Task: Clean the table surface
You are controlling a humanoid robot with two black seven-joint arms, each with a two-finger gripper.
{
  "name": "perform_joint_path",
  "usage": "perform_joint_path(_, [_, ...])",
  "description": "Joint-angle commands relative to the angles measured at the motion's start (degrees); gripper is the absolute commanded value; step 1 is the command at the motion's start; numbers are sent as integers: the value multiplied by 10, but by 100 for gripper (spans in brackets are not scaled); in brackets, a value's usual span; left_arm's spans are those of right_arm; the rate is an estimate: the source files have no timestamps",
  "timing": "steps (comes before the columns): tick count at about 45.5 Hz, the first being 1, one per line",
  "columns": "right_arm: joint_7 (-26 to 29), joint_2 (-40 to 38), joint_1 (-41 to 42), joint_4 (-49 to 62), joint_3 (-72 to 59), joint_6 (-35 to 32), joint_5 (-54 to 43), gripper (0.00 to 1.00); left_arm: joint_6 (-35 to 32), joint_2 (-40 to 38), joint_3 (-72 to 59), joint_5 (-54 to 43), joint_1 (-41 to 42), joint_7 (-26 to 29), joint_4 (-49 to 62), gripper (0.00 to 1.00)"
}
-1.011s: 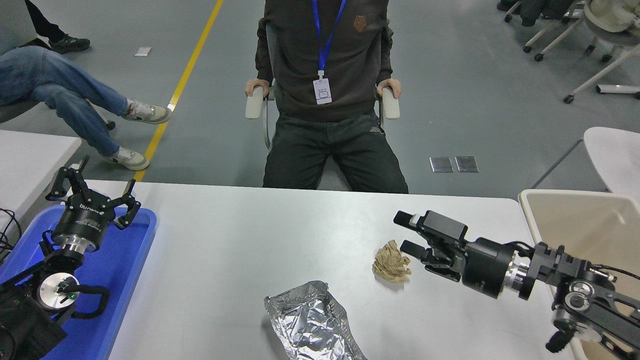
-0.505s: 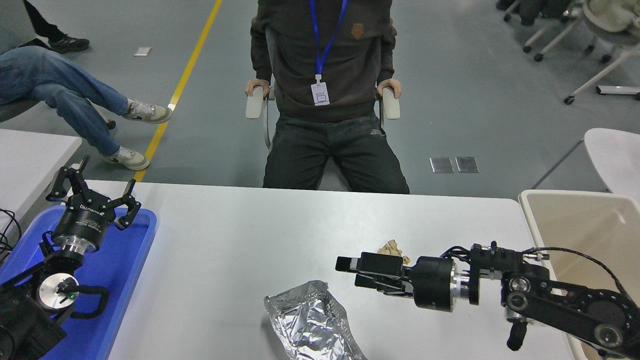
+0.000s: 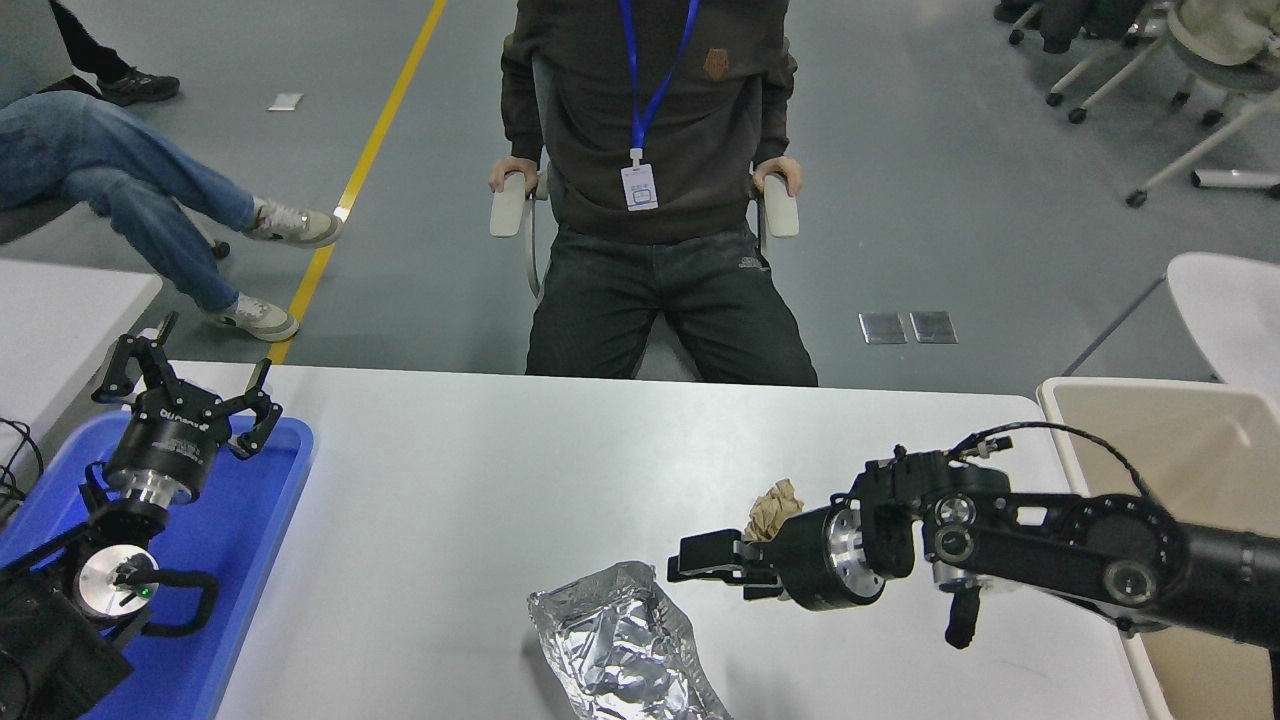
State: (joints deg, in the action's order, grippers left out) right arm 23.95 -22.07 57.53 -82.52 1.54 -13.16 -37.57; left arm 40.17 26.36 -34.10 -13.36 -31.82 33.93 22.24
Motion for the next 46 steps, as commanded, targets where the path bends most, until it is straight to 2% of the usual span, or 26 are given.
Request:
perform_joint_path(1, [69, 65, 23, 9, -17, -8, 74, 99, 0, 0, 0, 0, 0, 0, 0, 100])
perform_joint_path(11, [68, 161, 41, 82, -62, -20, -28, 99, 0, 0, 0, 0, 0, 0, 0, 100])
perform_joint_path(17, [66, 192, 22, 119, -67, -20, -90, 99, 0, 0, 0, 0, 0, 0, 0, 100])
perform_joint_path(25, [64, 203, -2, 156, -85, -19, -138, 99, 0, 0, 0, 0, 0, 0, 0, 100])
perform_joint_path(34, [64, 201, -18, 195, -80, -17, -141, 99, 0, 0, 0, 0, 0, 0, 0, 100])
perform_joint_path(42, [62, 199, -17, 185, -81, -19, -144, 99, 0, 0, 0, 0, 0, 0, 0, 100])
perform_joint_path(44, [62, 199, -17, 183, -81, -19, -152, 97, 0, 0, 0, 0, 0, 0, 0, 100])
perform_joint_path(46, [61, 201, -17, 179, -81, -19, -169, 90, 0, 0, 0, 0, 0, 0, 0, 100])
